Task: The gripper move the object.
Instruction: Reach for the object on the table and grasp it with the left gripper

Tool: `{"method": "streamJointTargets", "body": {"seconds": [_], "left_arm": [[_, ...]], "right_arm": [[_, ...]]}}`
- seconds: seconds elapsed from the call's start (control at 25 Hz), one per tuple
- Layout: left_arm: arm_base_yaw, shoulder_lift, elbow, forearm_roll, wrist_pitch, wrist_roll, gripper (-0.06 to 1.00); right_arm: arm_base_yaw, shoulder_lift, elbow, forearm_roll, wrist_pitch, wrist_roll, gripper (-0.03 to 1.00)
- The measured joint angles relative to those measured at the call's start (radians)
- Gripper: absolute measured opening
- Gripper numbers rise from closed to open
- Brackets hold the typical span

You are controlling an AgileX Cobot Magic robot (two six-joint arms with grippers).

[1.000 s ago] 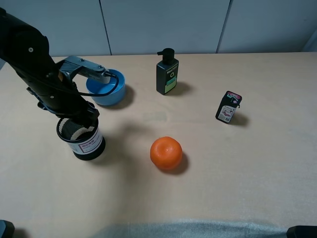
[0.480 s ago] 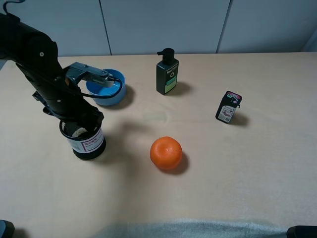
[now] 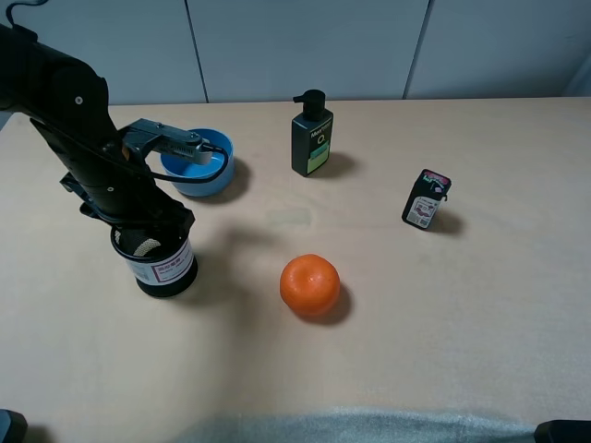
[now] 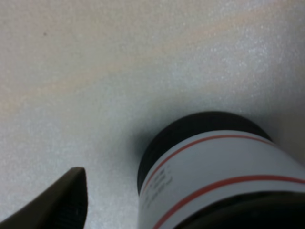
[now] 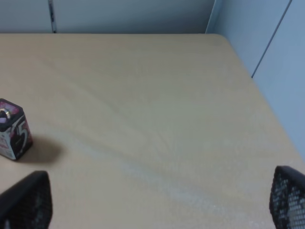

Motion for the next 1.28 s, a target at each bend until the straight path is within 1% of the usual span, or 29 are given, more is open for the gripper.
{"method": "streamJointTargets", "body": {"seconds": [0.68,1.28], "left_arm": [[0.0,0.0,0.0,0.0,0.0,0.0,0.74],[0.0,0.0,0.0,0.0,0.041,0.0,0.73]], "right_arm": [[0.0,0.0,0.0,0.0,0.0,0.0,0.69],[0.0,0.0,0.0,0.0,0.0,0.0,0.69]]}}
